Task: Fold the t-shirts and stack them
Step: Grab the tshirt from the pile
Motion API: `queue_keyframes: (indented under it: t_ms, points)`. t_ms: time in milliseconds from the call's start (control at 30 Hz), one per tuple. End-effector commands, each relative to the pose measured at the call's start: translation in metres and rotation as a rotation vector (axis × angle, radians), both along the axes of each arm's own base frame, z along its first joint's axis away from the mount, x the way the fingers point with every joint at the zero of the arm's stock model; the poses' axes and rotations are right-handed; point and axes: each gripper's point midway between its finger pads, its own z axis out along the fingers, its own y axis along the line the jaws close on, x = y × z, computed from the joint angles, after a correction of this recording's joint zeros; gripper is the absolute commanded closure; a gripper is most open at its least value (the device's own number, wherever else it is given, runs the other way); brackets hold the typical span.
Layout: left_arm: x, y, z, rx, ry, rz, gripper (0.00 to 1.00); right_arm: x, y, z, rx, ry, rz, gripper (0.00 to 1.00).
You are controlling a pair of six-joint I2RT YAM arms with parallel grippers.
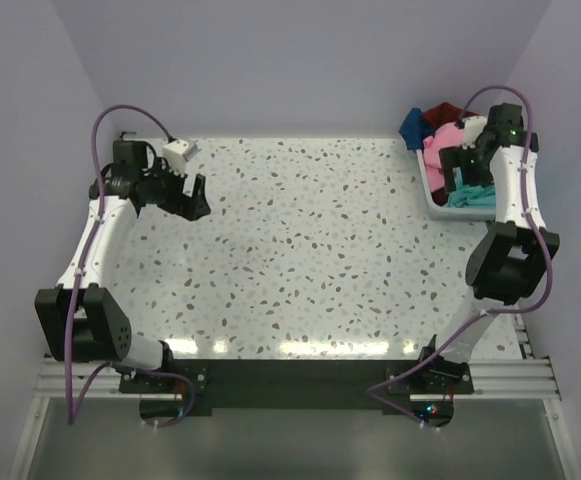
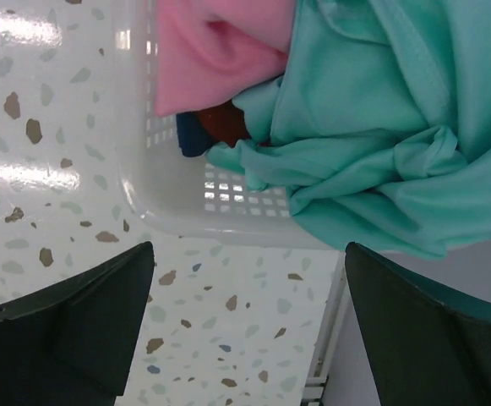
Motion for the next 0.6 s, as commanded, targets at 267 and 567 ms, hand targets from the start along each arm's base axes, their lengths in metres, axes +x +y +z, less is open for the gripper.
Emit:
queue_keyframes:
  t_ms: [267, 567]
  points:
    - [0.006, -0.009, 0.017, -0.014, -0.015, -0.061, 0.0, 0.035, -0.078, 0.013, -0.094, -0.045, -0.073, 0.01]
    - [0.014, -0.01, 0.019, -0.028, -0.014, -0.05, 0.0, 0.046, -0.103, -0.033, -0.09, 0.031, -0.111, 0.01]
